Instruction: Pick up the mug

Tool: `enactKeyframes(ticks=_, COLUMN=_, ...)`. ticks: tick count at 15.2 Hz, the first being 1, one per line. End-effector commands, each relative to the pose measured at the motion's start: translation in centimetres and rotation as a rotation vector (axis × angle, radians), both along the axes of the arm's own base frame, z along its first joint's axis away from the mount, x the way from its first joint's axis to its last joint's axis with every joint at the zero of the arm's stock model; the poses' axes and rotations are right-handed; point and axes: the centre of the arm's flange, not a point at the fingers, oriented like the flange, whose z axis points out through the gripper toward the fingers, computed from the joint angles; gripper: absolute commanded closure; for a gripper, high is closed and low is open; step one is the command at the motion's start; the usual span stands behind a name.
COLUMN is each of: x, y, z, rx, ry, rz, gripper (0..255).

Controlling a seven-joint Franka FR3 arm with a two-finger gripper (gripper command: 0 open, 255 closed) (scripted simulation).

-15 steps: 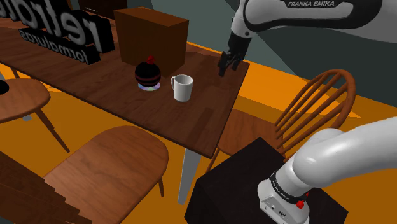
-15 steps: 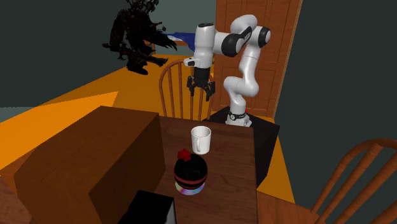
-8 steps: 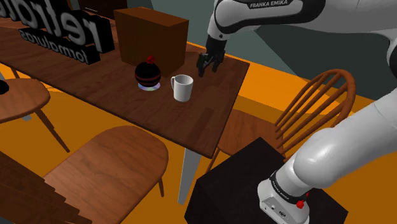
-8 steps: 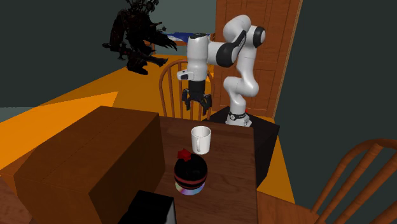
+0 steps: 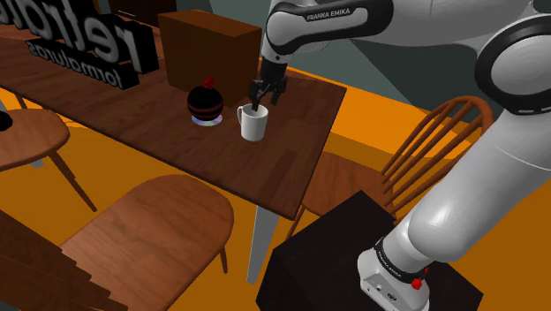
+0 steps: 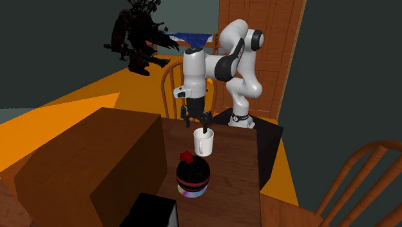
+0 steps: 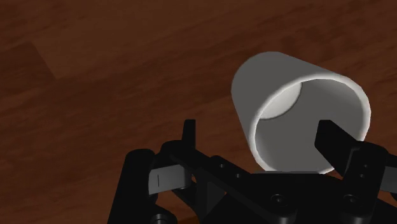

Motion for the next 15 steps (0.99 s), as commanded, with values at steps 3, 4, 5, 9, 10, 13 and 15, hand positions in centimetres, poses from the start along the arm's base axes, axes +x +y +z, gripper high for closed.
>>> enactKeyframes(ticks=3, x=0.2, y=0.1, z=-2.0, rx=0.001, ry=0.000, rz=0.000, gripper=0)
enactKeyframes(ticks=4, x=0.2, y=0.1, z=-2.5, rx=0.001, ry=0.000, rz=0.000, gripper=0)
enactKeyframes(ticks=5, x=0.2, y=0.1, z=-3.3, rx=0.001, ry=0.000, rz=0.000, gripper=0)
enactKeyframes(ticks=9, x=0.2, y=0.1, z=-3.3, rx=0.001, ry=0.000, rz=0.000, gripper=255)
enactKeyframes(ticks=10, x=0.2, y=0.1, z=-3.3, rx=0.001, ry=0.000, rz=0.000, gripper=255)
enactKeyframes(ticks=13, x=0.2, y=0.1, z=-3.3, rx=0.001, ry=0.000, rz=0.000, gripper=255)
enactKeyframes(ticks=15, x=0.2, y=0.1, z=-3.3, rx=0.001, ry=0.000, rz=0.000, gripper=255)
